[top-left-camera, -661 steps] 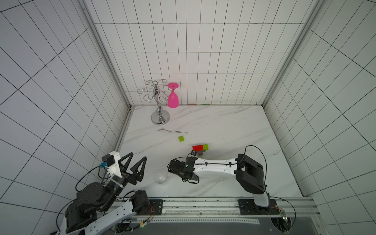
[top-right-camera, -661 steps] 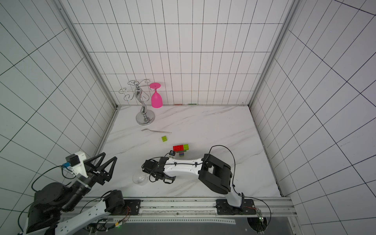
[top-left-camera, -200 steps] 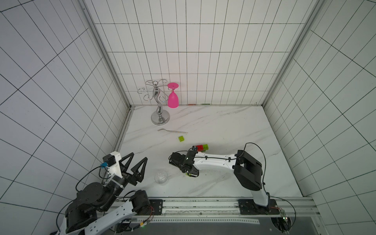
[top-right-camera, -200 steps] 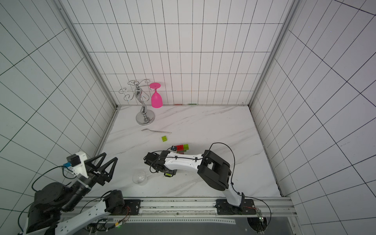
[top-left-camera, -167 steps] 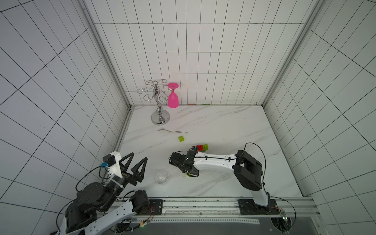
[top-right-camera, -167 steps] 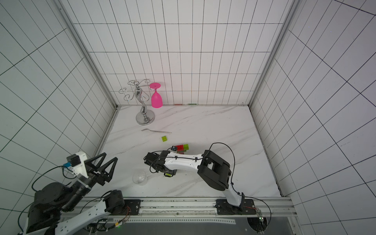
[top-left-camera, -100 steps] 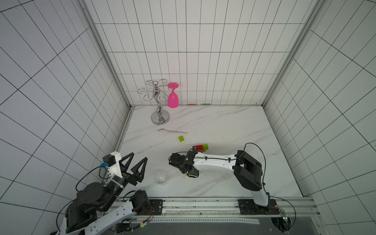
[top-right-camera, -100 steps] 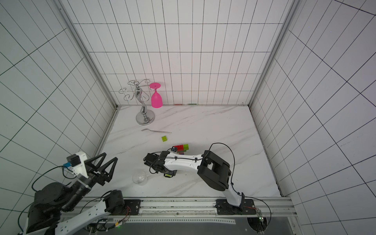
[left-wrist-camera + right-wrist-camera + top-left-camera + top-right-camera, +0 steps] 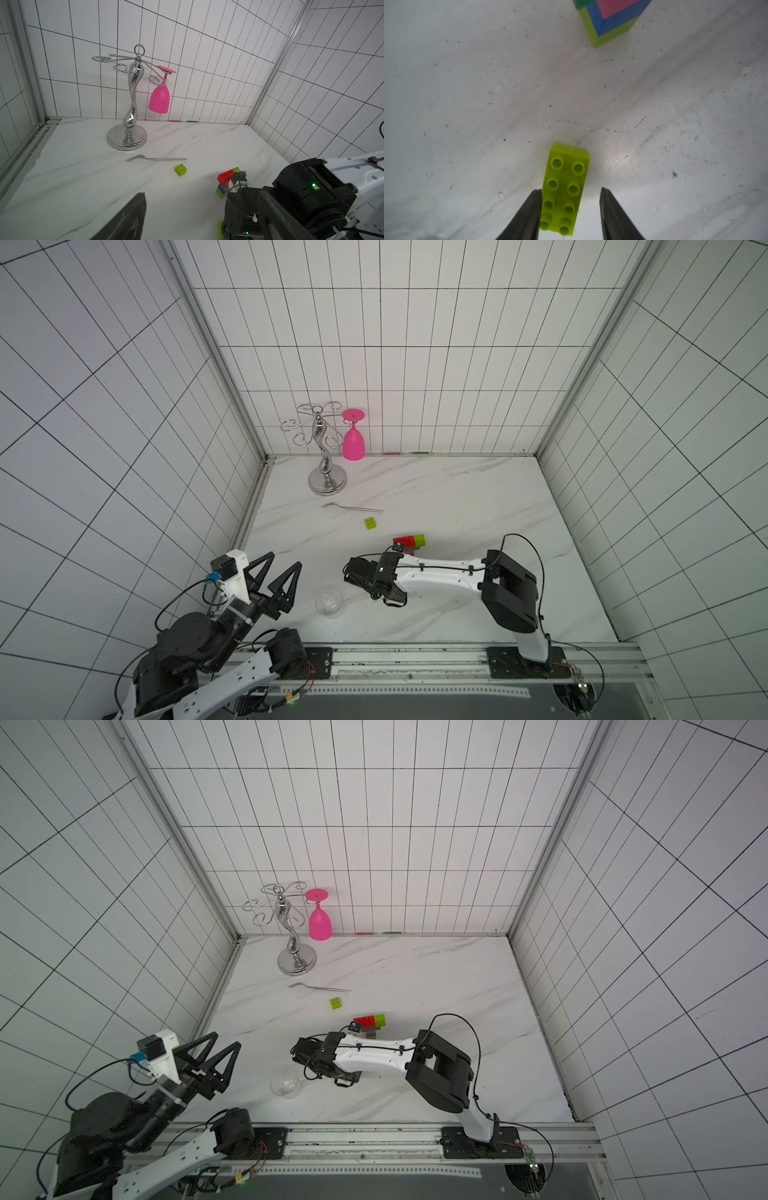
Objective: Assemble a spoon with lego
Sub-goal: Pick up the lego brick from the center of the board.
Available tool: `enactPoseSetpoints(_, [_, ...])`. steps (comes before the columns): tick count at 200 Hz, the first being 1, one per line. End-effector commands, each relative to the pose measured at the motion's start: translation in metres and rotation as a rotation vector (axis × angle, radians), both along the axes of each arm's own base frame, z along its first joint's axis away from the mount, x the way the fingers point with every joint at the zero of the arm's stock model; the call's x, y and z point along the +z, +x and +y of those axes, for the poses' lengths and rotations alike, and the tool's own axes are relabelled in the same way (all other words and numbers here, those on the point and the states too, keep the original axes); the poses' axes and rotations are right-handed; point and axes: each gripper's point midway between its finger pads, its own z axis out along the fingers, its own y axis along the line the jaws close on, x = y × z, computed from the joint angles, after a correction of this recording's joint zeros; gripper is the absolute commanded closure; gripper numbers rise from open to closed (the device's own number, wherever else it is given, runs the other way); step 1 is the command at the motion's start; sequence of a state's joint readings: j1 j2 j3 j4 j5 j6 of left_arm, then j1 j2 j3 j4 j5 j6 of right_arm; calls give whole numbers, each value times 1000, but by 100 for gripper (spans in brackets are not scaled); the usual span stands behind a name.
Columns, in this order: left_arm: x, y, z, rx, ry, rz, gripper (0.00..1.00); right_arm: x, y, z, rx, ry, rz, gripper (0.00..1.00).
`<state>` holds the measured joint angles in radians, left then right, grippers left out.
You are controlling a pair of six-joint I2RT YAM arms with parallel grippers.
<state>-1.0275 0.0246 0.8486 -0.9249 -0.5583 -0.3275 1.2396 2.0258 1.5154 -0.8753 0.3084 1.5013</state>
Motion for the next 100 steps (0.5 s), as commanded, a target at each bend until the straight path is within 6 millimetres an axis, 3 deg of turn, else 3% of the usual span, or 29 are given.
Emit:
enactPoseSetpoints(1, [0,-2,1,-7,8,-5,17,6,-1,-2,0,-4,-16,51])
enactPoseSetpoints(100, [-1,-2,1,-10,11,-3,17,-17,-2,4,-12,-8,32,54])
